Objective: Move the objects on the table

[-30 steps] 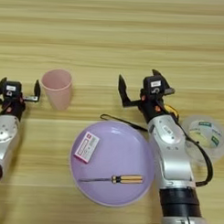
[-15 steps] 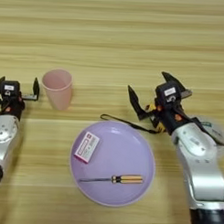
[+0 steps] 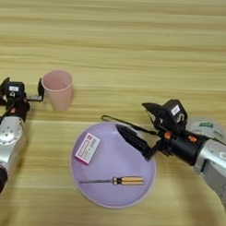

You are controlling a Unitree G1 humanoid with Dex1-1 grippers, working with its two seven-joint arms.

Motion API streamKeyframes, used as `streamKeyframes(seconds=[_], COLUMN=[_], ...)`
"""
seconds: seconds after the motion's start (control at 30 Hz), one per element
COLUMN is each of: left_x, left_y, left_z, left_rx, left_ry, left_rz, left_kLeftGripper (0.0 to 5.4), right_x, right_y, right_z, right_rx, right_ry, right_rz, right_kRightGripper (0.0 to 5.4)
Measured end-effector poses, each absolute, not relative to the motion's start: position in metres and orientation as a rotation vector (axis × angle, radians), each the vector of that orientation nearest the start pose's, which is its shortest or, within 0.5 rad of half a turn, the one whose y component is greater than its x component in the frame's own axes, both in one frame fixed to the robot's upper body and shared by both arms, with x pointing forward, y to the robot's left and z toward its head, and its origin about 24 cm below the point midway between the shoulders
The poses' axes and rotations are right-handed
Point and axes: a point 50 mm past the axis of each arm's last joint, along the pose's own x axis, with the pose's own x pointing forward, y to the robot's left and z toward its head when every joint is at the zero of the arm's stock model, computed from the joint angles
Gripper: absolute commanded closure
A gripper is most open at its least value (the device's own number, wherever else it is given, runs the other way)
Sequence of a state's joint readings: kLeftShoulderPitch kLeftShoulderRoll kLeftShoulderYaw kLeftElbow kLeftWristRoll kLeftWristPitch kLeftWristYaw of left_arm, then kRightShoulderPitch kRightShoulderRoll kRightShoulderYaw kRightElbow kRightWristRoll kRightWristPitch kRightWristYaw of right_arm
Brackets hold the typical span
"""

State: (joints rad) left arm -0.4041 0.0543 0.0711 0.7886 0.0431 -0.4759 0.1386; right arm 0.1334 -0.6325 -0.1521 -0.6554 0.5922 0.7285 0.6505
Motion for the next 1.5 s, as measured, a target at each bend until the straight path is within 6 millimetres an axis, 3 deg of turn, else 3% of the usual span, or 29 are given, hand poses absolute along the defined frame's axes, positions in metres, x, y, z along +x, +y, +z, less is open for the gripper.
streamKeyframes(seconds=[0.3, 0.6, 0.97, 1.5], left_x=[0.313, 0.312, 0.312, 0.311], left_y=[0.155, 0.154, 0.154, 0.153], left_z=[0.02, 0.018, 0.019, 0.018], left_rx=[0.077, 0.079, 0.08, 0.081], left_ry=[-0.091, -0.085, -0.088, -0.081], left_rz=[0.097, 0.098, 0.099, 0.103], left_kLeftGripper=[0.04, 0.04, 0.04, 0.01], right_x=[0.189, 0.185, 0.183, 0.181], right_y=[-0.175, -0.168, -0.168, -0.166], right_z=[0.091, 0.067, 0.071, 0.061], right_rx=[-0.235, -0.298, -0.336, -0.451], right_ry=[0.531, 0.665, 0.681, 0.684], right_rz=[0.938, 1.014, 1.056, 1.095], right_kRightGripper=[0.0, 0.0, 0.0, 0.11])
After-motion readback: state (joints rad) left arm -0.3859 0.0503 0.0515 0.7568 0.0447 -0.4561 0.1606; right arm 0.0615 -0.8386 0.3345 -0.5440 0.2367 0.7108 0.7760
